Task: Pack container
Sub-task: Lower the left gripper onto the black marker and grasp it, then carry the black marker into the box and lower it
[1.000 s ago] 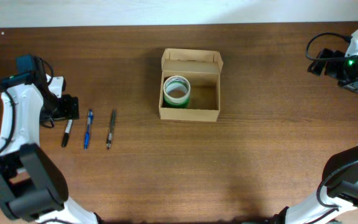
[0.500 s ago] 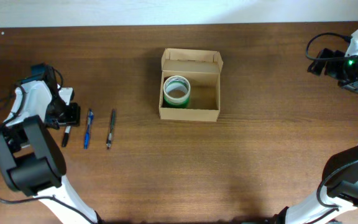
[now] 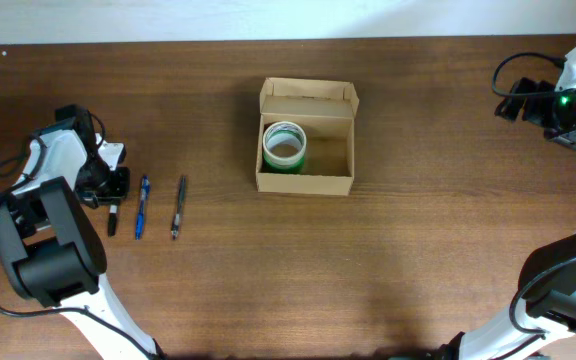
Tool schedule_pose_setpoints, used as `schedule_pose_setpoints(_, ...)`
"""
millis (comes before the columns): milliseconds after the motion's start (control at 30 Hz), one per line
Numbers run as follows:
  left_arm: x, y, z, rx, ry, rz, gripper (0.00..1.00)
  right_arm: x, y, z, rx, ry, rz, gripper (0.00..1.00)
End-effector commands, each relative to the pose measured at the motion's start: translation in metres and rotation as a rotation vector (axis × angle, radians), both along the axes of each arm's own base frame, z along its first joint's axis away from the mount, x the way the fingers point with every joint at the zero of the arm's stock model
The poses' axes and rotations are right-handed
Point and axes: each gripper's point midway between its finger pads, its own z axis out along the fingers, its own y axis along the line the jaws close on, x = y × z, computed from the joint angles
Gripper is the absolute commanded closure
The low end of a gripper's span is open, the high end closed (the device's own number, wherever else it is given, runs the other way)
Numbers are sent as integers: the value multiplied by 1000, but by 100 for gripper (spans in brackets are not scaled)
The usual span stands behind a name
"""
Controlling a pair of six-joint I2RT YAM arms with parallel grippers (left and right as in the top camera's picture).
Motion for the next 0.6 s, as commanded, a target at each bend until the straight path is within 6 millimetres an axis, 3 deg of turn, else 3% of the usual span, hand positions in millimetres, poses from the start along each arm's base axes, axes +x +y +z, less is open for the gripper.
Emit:
schedule_pose_setpoints(0, 1, 2, -7, -15, 7, 0, 98, 2, 0, 1, 14, -8, 0, 1)
schedule_pose_setpoints(167, 8, -3, -1, -48, -16, 2, 98, 2, 0, 1, 14, -8, 0, 1)
schedule_pose_setpoints(300, 28, -8, 29, -93, -61, -4, 98, 2, 0, 1, 13, -8, 0, 1)
schedule_pose_setpoints(433, 60, -18, 93, -114, -148, -84, 98, 2, 0, 1, 14, -8, 0, 1)
schedule_pose_setpoints(567, 91, -58, 182, -142, -307, -298, 98, 2, 0, 1, 14, -8, 0, 1)
